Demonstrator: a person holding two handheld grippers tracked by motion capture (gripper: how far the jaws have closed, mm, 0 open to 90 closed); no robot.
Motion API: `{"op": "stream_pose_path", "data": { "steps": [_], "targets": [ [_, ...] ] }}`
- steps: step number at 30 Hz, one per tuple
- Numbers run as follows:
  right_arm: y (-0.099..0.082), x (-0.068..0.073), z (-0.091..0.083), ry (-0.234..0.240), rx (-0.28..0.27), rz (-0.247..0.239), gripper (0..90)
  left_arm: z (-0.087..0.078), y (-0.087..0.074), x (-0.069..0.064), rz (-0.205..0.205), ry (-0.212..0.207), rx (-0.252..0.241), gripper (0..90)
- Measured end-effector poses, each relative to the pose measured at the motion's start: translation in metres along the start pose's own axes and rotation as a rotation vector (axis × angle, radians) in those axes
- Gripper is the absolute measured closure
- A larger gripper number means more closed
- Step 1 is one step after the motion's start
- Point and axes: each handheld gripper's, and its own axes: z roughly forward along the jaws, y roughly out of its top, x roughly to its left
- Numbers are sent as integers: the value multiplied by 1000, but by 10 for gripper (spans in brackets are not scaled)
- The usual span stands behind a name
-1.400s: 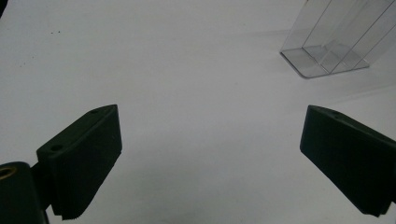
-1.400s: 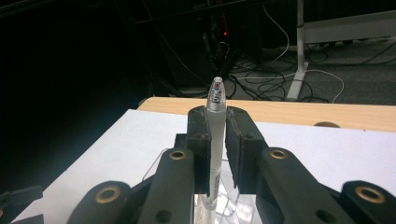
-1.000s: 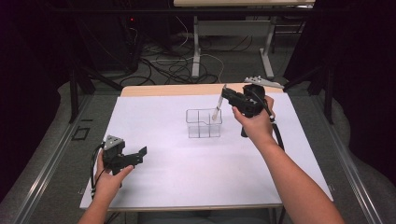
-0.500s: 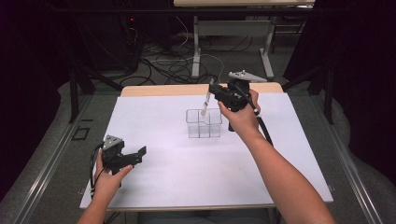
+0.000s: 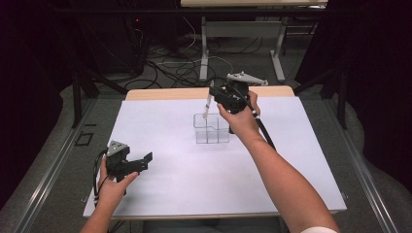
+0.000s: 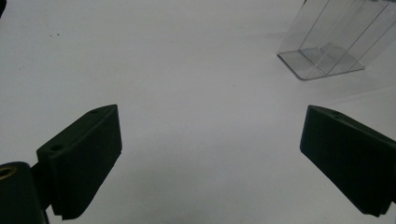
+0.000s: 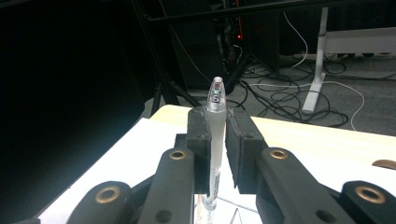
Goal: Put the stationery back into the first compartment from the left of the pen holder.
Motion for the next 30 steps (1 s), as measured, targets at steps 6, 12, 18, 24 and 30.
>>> {"op": "stream_pose_path", "data": {
  "steps": [6,12,18,24,30],
  "targets": [
    [-7,1,13,-11,22,-11,801,-1,0,1,-5,-3,-3,56],
    [-16,3,23,-20,53,-24,801,-1,-1,1,-7,0,-11,57],
    [-25,6,30,-30,81,-47,801,0,0,1,-7,-1,-6,56],
    [-33,6,34,-28,97,-45,801,0,-1,0,-6,-1,-8,56],
    [-44,3,39,-39,126,-38,801,0,0,0,-5,-2,-6,57]
  ]
}}
